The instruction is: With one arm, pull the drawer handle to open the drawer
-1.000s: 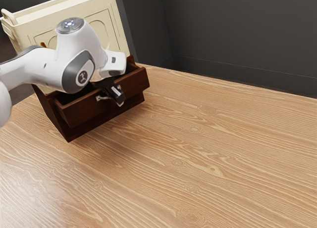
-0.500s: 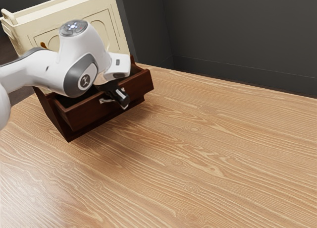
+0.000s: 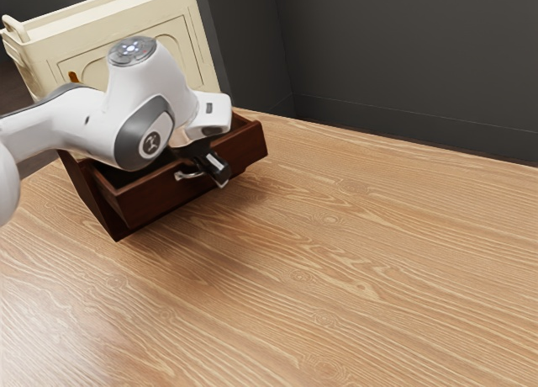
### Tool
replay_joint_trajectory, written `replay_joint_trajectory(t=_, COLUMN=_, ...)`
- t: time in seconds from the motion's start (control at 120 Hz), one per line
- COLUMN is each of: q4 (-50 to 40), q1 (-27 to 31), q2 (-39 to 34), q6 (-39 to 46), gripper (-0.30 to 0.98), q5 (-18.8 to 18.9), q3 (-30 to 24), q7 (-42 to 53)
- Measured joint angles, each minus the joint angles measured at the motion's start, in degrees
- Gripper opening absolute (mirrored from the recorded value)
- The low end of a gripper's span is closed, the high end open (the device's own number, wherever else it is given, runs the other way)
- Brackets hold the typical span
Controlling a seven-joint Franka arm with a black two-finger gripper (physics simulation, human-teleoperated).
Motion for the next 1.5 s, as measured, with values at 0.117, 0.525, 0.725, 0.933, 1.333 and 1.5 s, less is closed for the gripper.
replay_joint_trajectory(t=0.117, q4=-0.6, q1=-0.5, q2=-0.5, q6=0.1, gripper=0.25, q5=0.0, q3=0.0, q7=-0.5)
replay_joint_trajectory(t=0.525, q4=-3.1, q1=-1.5, q2=-2.5, q6=1.2, gripper=0.25, q5=0.0, q3=0.0, q7=-2.0)
replay_joint_trajectory(t=0.725, q4=-5.0, q1=-1.8, q2=-3.9, q6=1.6, gripper=0.23, q5=0.1, q3=0.0, q7=-2.8)
replay_joint_trajectory(t=0.933, q4=-6.6, q1=-2.3, q2=-5.4, q6=1.8, gripper=0.24, q5=0.3, q3=0.0, q7=-3.7)
replay_joint_trajectory(t=1.333, q4=-8.9, q1=-2.5, q2=-7.4, q6=2.2, gripper=0.22, q5=1.0, q3=-0.2, q7=-5.9)
replay_joint_trajectory(t=1.5, q4=-8.9, q1=-2.4, q2=-7.3, q6=2.6, gripper=0.24, q5=1.0, q3=-0.1, q7=-6.9)
